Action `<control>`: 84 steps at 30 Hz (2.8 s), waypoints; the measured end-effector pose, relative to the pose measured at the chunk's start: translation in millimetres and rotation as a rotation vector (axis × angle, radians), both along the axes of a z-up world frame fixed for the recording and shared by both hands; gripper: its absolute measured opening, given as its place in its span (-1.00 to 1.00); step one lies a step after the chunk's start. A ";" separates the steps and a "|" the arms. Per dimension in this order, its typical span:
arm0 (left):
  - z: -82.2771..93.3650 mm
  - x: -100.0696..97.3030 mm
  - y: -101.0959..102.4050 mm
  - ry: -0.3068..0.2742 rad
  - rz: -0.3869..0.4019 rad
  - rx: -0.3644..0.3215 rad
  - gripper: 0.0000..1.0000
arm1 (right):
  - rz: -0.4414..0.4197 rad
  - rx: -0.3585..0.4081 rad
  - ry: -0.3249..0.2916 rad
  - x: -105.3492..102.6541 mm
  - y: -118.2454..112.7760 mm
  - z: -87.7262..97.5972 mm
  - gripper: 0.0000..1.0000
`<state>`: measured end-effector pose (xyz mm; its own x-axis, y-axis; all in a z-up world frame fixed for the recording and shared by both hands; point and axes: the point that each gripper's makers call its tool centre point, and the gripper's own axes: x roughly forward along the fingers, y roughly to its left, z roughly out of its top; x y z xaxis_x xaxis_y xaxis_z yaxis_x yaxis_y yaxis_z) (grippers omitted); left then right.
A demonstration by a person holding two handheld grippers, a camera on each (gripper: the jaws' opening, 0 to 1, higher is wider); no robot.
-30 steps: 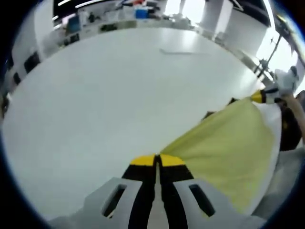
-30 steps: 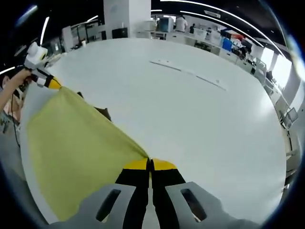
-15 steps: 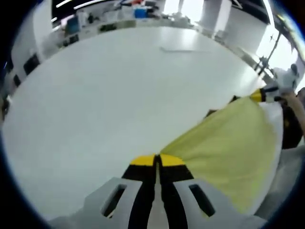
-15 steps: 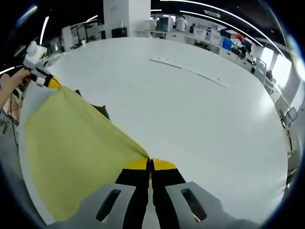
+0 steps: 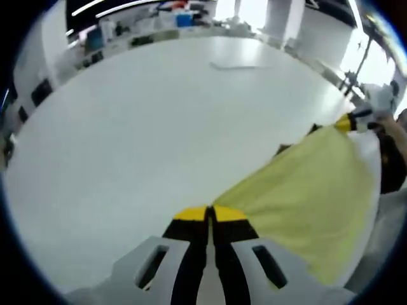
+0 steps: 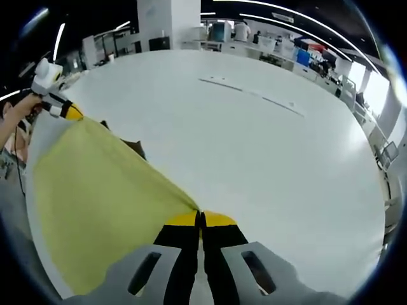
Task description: Fold the garment on the visible template until the final outline fits inside the template.
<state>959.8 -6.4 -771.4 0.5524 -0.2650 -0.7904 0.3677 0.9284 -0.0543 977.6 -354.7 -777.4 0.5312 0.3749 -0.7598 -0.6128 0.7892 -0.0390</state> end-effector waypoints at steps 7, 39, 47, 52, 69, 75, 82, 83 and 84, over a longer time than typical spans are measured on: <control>-1.3 2.8 0.4 -0.002 0.003 -0.006 -1.00 | -0.008 0.007 0.002 0.2 -0.2 0.0 -0.96; 18.0 0.8 7.1 -0.060 -0.022 -0.014 -0.88 | -0.007 -0.008 -0.083 3.8 2.2 32.9 -0.88; 29.8 -5.8 10.6 -0.085 -0.019 -0.019 -0.70 | -0.012 -0.011 -0.114 -1.6 0.7 46.3 -0.83; 42.9 -12.4 10.9 -0.117 -0.002 -0.035 -0.63 | -0.014 -0.009 -0.132 -8.0 -1.8 56.0 -0.78; 85.5 -46.0 -4.4 -0.210 -0.021 -0.031 -0.41 | -0.010 0.008 -0.202 -39.4 -0.6 87.8 -0.44; 94.3 -63.4 -7.9 -0.223 -0.039 -0.037 -0.33 | -0.007 0.019 -0.221 -54.1 -1.1 99.5 -0.34; 105.2 -75.7 -8.7 -0.251 -0.046 -0.049 -0.26 | 0.006 0.028 -0.234 -67.1 3.5 107.5 -0.21; 107.1 -77.3 -9.0 -0.255 -0.048 -0.048 -0.25 | 0.006 0.030 -0.239 -68.3 4.0 108.8 -0.19; 109.9 -79.5 -8.9 -0.260 -0.052 -0.045 -0.23 | 0.010 0.031 -0.245 -70.0 5.1 110.9 -0.18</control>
<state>880.3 -15.3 -661.5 0.7199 -0.3299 -0.6107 0.4216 0.9067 0.0072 907.6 -349.6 -666.5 0.6943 0.4023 -0.5967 -0.5958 0.7864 -0.1632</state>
